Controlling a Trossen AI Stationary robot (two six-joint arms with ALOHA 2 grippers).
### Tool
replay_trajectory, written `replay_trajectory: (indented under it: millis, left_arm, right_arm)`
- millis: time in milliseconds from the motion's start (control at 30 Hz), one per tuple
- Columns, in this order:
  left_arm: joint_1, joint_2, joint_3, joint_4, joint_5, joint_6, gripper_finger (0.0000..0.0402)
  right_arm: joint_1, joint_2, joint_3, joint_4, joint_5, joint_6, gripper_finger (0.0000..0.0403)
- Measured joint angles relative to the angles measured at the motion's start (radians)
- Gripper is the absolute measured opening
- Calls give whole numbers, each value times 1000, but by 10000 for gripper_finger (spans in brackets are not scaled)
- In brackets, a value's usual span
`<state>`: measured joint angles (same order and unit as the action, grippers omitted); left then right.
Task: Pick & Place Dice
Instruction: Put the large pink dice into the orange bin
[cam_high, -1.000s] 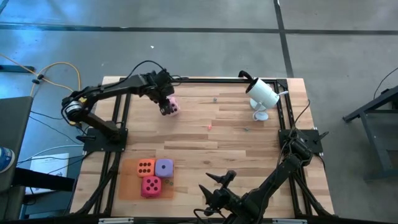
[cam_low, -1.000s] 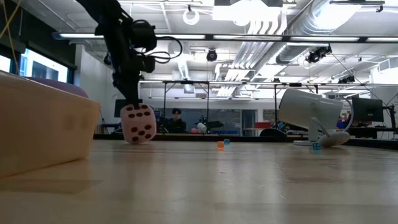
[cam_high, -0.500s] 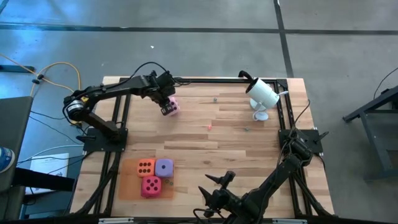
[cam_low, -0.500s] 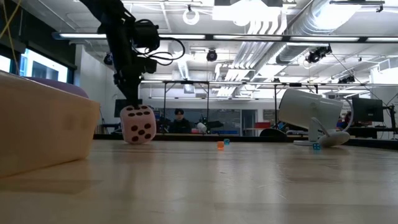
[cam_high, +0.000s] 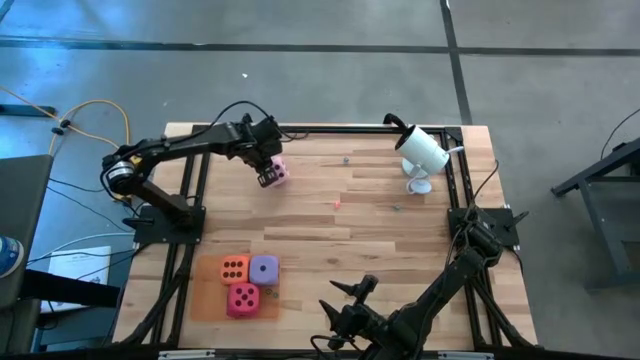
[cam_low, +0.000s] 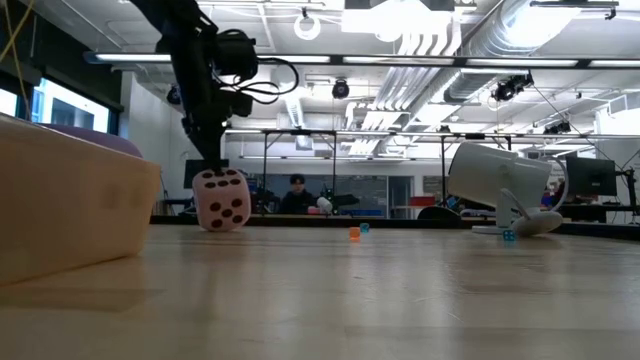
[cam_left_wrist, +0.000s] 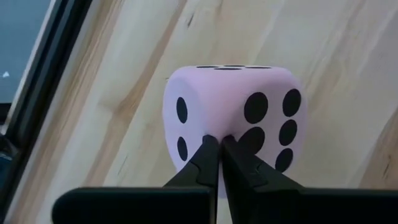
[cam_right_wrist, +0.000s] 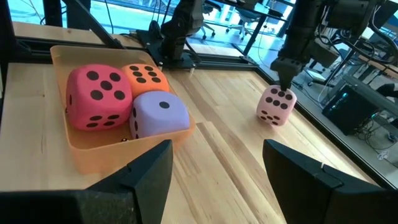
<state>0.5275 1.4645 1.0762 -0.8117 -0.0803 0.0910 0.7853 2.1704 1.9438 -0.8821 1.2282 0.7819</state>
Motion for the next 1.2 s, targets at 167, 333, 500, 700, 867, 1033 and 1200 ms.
replay_trajectory:
  millis: [167, 333, 500, 700, 867, 1033, 1200]
  left_arm:
    - [-19, -32, -3, -10, 4, 1, 0]
    - [-32, -91, -6, -19, 27, -1, 2]
    - [-48, -135, -5, -27, 25, -9, 2]
    - [-59, -148, -3, -31, 17, -38, 1]
    - [-78, -148, -3, -14, -2, -74, 9]
    - [-80, -149, -2, -15, 6, -43, 68]
    - [-80, -148, -1, -15, 74, 8, 169]
  right_arm:
    - [0, 0, 0, 0, 1, 0, 239]
    - [0, 0, 0, 0, 0, 0, 239]
    - [0, 0, 0, 0, 2, 0, 239]
    - [0, 0, 0, 0, 0, 0, 239]
    - [0, 0, 0, 0, 0, 0, 239]
    - [0, 0, 0, 0, -1, 0, 239]
    - [0, 0, 0, 0, -1, 0, 239]
